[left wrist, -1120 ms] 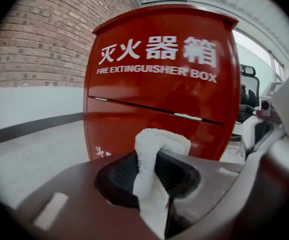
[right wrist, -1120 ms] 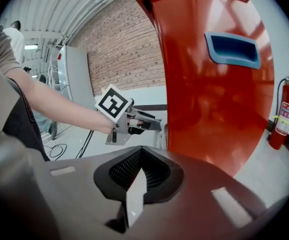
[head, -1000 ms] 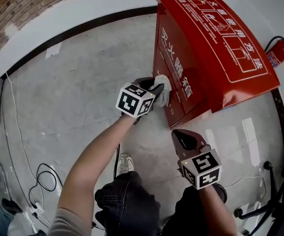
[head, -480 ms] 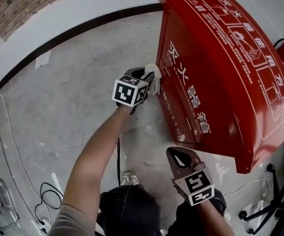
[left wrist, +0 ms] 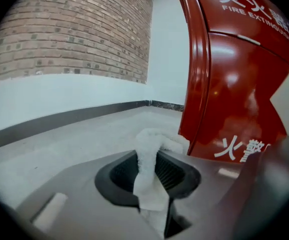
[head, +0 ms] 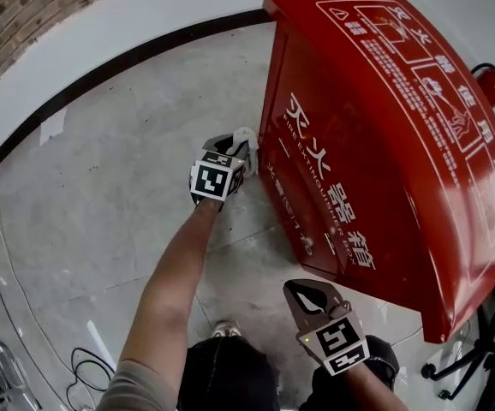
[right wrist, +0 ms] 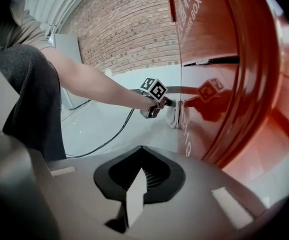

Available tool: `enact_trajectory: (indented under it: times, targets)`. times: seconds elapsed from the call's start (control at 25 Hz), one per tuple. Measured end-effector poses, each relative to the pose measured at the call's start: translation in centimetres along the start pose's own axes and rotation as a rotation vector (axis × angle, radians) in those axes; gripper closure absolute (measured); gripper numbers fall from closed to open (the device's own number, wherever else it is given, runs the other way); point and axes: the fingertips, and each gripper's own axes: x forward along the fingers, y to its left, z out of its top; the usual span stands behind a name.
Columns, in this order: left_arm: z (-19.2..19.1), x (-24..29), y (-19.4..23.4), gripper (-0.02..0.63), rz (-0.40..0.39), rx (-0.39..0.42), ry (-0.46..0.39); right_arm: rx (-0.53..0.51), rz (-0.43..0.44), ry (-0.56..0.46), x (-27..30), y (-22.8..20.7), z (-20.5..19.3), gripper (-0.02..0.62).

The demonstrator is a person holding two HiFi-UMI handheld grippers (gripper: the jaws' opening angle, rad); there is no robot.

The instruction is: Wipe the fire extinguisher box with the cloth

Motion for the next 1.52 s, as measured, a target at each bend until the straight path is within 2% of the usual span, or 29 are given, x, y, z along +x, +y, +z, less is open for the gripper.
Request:
enact_trajectory:
  times: [0.12, 0.24, 0.52, 0.64, 0.84, 1.12, 1.36, 1.52]
  targets:
    - [-1.9, 0.3, -0.6, 0.513, -0.021, -0.052, -0.017, -0.016, 0.003, 0.006, 0.2, 0.2, -0.3, 0.571]
    - [-2.1, -0.2, -1.6, 0.517, -0.064, -0.108, -0.034, -0.015, 0.002, 0.005, 0.3, 0.0, -0.4, 0.571]
    - [-3.6, -3.3, -7.8, 0.517, -0.202, -0.103, 0.007, -0.021, 0.014, -0.013, -1.4, 0.5, -0.2, 0.571]
    - [-3.8, -5.2, -11.0, 0.517, -0.252, -0.081, 0.023, -0.026, 0.021, -0.031, -2.7, 0.8, -0.2, 0.571]
    - [-4.1, -8.4, -15.8, 0.517, -0.289, -0.051, 0.054, -0.043, 0.031, -0.069, -5.7, 1.6, -0.5, 0.571]
    - [-5.2, -12.0, -22.2, 0.517, -0.315, 0.026, 0.121, -0.047, 0.024, -0.112, -10.2, 1.3, -1.6, 0.571]
    - [-5.9, -15.2, -27.4, 0.517, -0.331, 0.042, 0.160, -0.046, 0.034, -0.158, -13.7, 1.1, -2.5, 0.571]
    - [-5.5, -17.8, -30.8, 0.517, -0.365, 0.090, 0.173, -0.040, 0.051, -0.167, -15.2, 0.9, -3.4, 0.571]
